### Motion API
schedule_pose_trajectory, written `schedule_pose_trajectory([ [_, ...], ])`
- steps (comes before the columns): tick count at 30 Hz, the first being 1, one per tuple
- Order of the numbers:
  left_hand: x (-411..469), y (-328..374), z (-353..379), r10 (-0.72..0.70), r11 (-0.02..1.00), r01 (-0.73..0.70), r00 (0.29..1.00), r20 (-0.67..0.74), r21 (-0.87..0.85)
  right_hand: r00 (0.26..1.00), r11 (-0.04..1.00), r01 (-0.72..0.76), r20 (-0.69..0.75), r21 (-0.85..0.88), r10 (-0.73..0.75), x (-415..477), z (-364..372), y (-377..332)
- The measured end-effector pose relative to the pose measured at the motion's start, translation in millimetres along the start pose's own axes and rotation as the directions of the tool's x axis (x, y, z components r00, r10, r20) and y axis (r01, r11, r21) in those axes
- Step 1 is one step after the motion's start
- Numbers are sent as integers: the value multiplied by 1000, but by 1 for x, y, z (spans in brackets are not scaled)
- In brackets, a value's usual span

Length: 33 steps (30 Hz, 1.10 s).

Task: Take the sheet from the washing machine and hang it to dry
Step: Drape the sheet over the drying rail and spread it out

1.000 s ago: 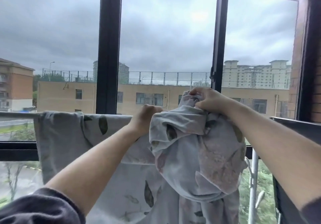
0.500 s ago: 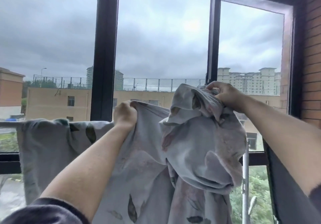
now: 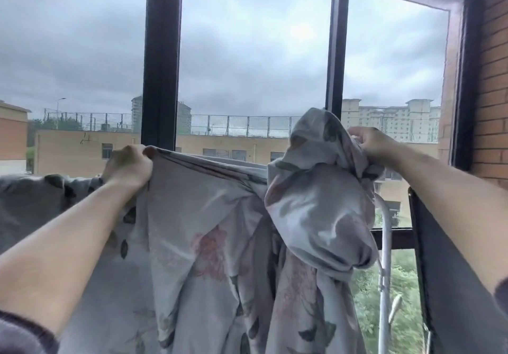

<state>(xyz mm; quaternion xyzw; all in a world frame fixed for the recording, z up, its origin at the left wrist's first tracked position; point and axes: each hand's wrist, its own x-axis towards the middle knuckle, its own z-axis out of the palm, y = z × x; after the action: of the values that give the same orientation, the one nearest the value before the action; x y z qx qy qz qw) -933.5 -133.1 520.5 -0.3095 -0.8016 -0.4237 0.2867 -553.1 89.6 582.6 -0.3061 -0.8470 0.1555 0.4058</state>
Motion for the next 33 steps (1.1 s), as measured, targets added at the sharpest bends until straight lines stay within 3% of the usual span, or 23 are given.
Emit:
schedule_pose_trajectory([
  [7,0,1,3,-1,987,-30,980,197,158,976,996,-92,201,17,87,-17,16,6],
  [10,-20,35,11,234,971,-239,961,145,22,972,993,-104,218,58,89,-24,24,7],
  [12,-41,67,17,401,916,-396,906,135,-63,971,992,-112,217,57,97,-27,25,6],
  [15,-73,110,29,570,811,-583,772,280,-44,978,990,-101,174,-98,117,-30,22,3],
  [18,-85,121,46,612,694,-696,706,358,185,976,896,-99,132,-433,172,-34,21,-4],
  [22,-88,115,59,672,646,-723,691,267,247,979,861,-73,130,-503,158,-58,25,-30],
  [25,-85,116,57,667,677,-704,710,225,215,986,689,-21,98,-724,132,-87,45,-43],
  [27,-83,118,56,629,706,-678,732,260,202,974,626,-67,87,-777,211,-99,60,-42],
  [33,-80,113,57,600,737,-647,760,250,197,988,743,-127,-150,-657,36,-81,26,-11],
])
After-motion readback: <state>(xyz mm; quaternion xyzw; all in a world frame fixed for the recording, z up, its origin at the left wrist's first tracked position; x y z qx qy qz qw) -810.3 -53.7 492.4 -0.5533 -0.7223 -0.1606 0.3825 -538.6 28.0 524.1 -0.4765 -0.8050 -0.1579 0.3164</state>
